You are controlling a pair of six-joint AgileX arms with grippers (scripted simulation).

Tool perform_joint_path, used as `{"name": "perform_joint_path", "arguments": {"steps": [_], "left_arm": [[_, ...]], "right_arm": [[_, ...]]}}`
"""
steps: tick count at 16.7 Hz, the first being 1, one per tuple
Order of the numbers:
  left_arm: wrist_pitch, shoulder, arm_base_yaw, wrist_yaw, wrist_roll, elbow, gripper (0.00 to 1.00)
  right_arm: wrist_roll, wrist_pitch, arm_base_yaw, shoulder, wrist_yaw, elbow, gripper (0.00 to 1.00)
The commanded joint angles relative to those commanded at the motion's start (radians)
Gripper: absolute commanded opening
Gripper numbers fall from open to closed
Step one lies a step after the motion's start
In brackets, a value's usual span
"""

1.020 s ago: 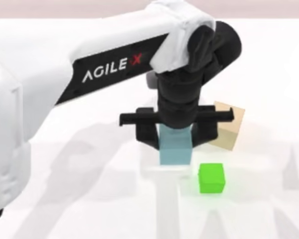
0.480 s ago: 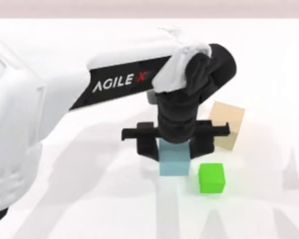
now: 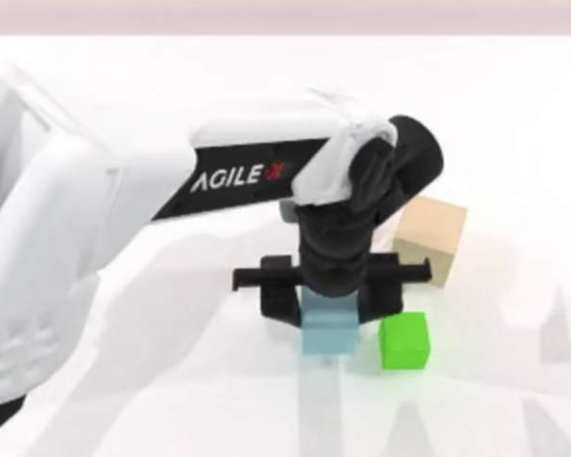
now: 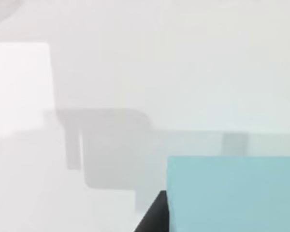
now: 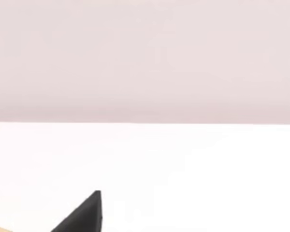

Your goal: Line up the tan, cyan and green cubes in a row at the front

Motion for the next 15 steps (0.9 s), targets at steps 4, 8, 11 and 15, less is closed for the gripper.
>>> {"name": "perform_joint_path", "arguments": {"steps": [4,8,11,15], "left_arm": [[0.0,0.0,0.0,0.0,0.0,0.0,0.38],[0.0,0.0,0.0,0.0,0.0,0.0,0.68],[0.0,0.0,0.0,0.0,0.0,0.0,0.9],[0.0,0.0,0.0,0.0,0.0,0.0,1.0]], "right_arm": [[0.0,0.0,0.0,0.0,0.0,0.0,1.0],[0.0,0.0,0.0,0.0,0.0,0.0,1.0],[0.0,0.0,0.0,0.0,0.0,0.0,1.0],[0.0,0.0,0.0,0.0,0.0,0.0,1.0]]}}
